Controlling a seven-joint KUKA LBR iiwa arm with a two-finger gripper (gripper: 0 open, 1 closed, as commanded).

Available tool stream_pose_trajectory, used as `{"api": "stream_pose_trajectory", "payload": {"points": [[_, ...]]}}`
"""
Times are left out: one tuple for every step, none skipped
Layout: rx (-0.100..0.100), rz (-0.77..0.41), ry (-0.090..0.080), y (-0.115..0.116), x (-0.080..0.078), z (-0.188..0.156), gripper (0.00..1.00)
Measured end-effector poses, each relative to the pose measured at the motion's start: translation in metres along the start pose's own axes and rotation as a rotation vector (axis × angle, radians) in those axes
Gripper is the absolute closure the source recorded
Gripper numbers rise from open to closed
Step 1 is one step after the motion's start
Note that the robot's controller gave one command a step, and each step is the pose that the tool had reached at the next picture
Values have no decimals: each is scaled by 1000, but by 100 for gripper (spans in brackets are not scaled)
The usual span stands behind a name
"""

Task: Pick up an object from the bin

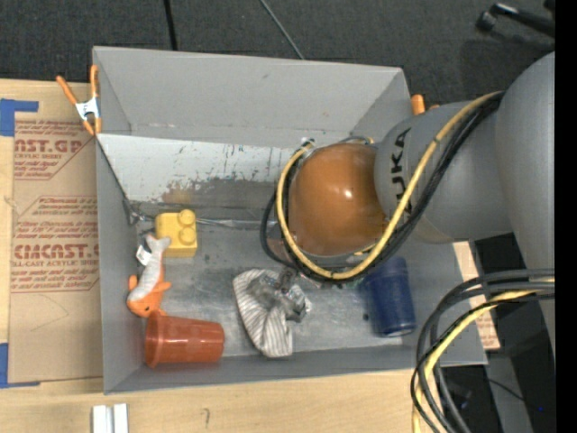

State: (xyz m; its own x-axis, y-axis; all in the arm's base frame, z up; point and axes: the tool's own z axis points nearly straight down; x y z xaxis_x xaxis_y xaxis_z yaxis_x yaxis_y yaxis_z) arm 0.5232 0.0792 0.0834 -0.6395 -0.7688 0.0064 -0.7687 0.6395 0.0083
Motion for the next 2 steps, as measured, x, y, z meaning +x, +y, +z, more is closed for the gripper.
{"api": "stream_pose_trajectory", "payload": {"points": [[3, 0, -3, -1, -1, -25, 100], [7, 1, -7, -2, -2, -46, 100]]}}
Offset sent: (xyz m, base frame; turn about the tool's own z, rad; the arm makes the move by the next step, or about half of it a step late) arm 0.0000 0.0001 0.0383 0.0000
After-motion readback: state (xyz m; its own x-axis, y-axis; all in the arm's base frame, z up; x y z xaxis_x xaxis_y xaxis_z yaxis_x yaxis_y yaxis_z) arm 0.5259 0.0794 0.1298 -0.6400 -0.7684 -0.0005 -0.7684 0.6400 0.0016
